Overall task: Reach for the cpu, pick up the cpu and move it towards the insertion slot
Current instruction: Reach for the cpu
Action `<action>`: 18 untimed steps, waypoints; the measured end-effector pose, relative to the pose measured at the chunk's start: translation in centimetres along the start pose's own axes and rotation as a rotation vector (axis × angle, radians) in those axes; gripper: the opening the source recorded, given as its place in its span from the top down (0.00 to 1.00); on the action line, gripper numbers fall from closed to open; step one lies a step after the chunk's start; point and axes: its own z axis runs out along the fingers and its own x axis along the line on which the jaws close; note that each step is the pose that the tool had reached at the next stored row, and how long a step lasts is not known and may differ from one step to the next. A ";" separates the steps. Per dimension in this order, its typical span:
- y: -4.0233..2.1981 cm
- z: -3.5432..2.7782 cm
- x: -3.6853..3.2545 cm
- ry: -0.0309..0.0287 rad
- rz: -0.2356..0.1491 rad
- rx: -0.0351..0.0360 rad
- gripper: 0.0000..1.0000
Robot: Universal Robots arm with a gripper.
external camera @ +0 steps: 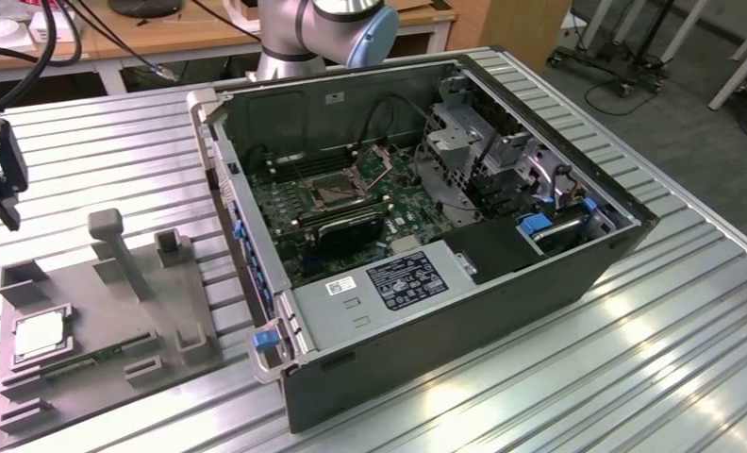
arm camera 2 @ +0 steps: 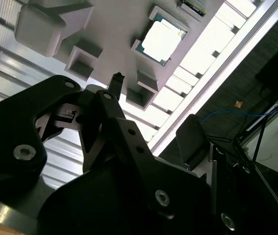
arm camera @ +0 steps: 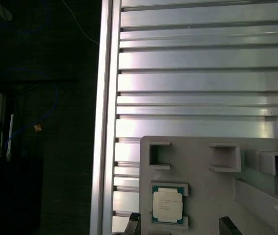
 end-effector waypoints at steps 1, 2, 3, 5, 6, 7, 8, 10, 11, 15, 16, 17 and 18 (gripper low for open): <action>-0.01 0.03 0.00 0.0001 0.000 0.0000 0.29; -0.02 0.07 0.00 0.0002 0.000 0.0001 0.29; -0.02 0.11 0.00 0.0002 0.000 0.0001 0.29; -0.04 0.21 0.00 0.0000 0.000 0.0000 0.29; -0.04 0.25 0.00 0.0001 0.000 0.0001 0.29; -0.04 0.30 0.00 0.0002 0.000 0.0001 0.29; -0.05 0.34 0.00 0.0002 0.000 0.0001 0.29; -0.06 0.45 0.00 0.0001 0.000 0.0000 0.29; -0.08 0.52 0.01 0.0001 0.000 0.0000 0.29; -0.11 0.79 0.01 0.0002 0.000 0.0001 0.29; -0.13 0.85 0.01 0.0001 0.000 0.0001 0.29; -0.13 0.91 0.01 0.0002 0.000 0.0001 0.29; -0.14 0.96 0.01 0.0002 0.000 0.0001 0.29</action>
